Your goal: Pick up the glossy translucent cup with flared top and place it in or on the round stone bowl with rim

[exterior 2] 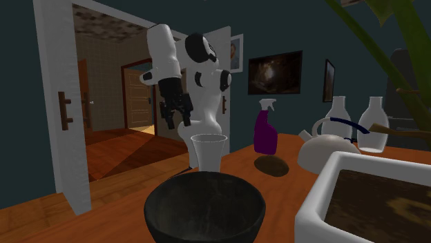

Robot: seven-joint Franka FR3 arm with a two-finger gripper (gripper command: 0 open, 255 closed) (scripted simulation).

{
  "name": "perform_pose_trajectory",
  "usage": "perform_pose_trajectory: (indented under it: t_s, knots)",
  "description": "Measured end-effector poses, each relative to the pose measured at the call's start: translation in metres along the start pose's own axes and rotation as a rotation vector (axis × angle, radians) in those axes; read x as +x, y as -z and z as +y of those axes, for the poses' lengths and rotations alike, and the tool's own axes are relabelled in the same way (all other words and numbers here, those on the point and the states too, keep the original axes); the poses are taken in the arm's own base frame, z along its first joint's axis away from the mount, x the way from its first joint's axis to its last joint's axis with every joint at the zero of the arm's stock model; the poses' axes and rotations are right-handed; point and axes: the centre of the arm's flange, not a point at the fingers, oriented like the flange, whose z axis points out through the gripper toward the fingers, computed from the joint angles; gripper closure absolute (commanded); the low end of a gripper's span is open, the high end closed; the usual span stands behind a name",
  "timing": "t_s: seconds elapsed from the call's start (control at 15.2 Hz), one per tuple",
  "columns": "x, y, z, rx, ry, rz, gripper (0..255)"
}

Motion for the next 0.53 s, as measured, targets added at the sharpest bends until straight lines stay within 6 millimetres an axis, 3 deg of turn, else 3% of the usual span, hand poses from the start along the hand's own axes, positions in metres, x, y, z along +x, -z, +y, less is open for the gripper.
perform_pose_trajectory:
  t_s: [0.4, 0.53]
  knots:
    - [0.006, -0.022, -0.066, 0.069, -0.018, 0.031, 0]
    - [0.005, -0.029, -0.074, 0.079, -0.021, 0.036, 0]
